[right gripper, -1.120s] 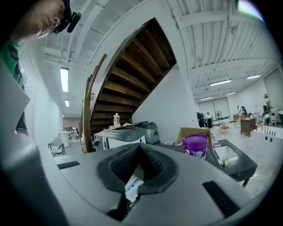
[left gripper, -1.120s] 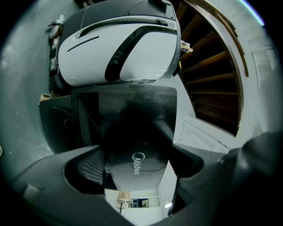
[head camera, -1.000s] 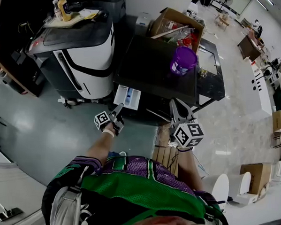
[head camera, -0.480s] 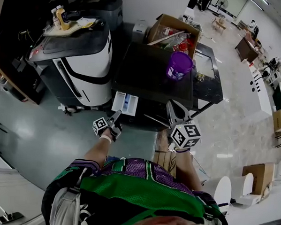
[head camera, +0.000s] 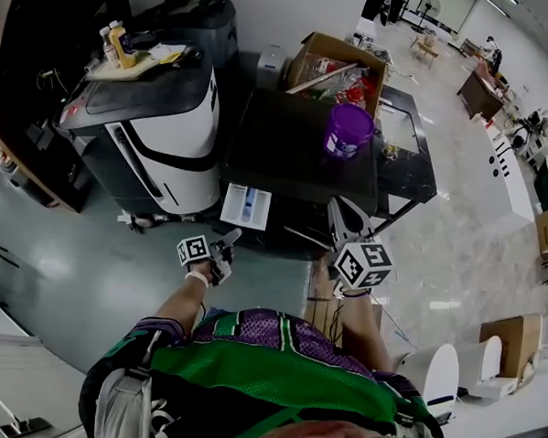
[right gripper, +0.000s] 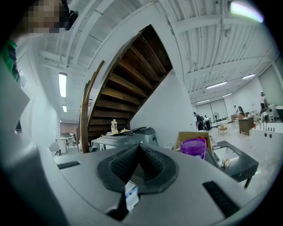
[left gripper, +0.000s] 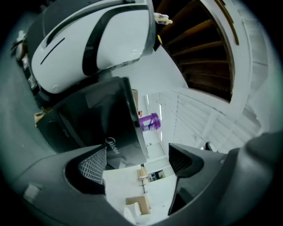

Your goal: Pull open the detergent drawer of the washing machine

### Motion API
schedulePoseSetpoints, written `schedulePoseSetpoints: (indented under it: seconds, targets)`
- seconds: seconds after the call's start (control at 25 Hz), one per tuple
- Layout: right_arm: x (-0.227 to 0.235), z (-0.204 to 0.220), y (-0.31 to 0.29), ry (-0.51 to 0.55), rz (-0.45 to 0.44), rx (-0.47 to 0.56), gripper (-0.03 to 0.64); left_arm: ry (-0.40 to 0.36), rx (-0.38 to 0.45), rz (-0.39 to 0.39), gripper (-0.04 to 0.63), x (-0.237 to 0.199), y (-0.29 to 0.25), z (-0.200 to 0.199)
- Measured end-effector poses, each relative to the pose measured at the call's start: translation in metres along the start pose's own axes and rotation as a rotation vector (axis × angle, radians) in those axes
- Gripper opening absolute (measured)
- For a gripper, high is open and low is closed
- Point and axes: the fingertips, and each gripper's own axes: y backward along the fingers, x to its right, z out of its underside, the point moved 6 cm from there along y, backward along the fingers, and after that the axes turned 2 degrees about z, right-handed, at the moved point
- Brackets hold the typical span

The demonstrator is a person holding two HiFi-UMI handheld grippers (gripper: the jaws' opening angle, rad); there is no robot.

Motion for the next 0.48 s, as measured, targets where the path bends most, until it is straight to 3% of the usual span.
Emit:
schedulePoseSetpoints:
  seconds: [0.12, 0.2, 0.48]
  targets:
    - [0.002, 0.0, 0.0, -0.008, 0.007, 0.01, 0.002, -0.191, -0.121, 0.002, 0.431, 0.03, 0.002, 0.006]
    - [0.002, -0.001, -0.001, -0.012, 0.01, 0.016, 0.002, -0.284, -0.159, 0.007, 0.431, 0.049, 0.003, 0.006]
    - [0.003, -0.005, 0.002, -0.024, 0.024, 0.039, 0.002, -0.56, -0.161, 0.038, 0.431, 0.117, 0.0, -0.016]
